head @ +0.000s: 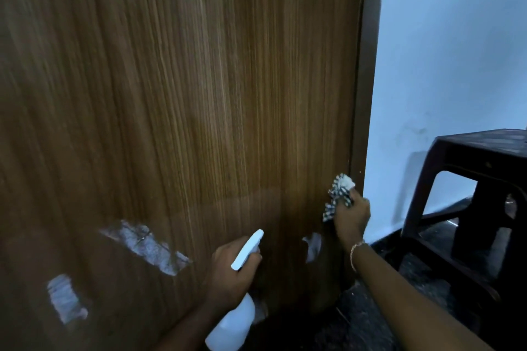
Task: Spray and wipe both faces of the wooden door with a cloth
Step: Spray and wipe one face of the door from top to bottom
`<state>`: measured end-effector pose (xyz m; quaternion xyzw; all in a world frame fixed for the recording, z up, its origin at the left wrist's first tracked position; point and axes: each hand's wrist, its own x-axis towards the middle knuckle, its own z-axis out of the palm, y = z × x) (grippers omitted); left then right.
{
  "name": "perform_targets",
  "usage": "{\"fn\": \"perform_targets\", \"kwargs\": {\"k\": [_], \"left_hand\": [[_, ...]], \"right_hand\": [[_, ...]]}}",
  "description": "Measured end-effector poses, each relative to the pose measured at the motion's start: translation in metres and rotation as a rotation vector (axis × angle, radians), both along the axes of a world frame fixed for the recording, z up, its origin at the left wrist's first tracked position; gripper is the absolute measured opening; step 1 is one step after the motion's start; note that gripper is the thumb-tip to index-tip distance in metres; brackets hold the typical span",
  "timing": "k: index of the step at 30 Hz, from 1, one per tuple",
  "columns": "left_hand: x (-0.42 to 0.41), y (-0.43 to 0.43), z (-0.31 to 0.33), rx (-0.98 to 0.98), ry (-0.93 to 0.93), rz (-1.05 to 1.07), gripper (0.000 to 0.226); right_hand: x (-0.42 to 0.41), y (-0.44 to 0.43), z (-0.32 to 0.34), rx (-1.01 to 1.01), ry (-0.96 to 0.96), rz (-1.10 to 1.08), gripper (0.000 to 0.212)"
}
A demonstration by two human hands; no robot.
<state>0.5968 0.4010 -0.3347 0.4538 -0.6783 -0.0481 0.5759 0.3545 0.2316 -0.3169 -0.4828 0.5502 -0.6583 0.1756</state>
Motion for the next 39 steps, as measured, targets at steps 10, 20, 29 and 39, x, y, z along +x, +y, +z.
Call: {"fn": "perform_targets", "kwargs": {"k": [10, 20, 29, 39], "left_hand": [[0.012, 0.013, -0.002, 0.085, 0.057, 0.074, 0.026], [0.026, 0.027, 0.004, 0.059, 0.129, 0.169, 0.035], [0.048, 0.051, -0.009, 0.096, 0.160, 0.279, 0.030], [0.079, 0.112, -0.016, 0.074, 0.251, 0.382, 0.033]], "right_hand": [[0.047, 0.047, -0.043, -0.254, 0.268, 0.252, 0.052], [0.101, 0.069, -0.054, -0.592, 0.955, 0.362, 0.051], [0.151, 0.084, 0.026, -0.483, 0.434, 0.178, 0.031], [0.141, 0.100, -0.023, -0.473, 0.730, 0.321, 0.049]]}}
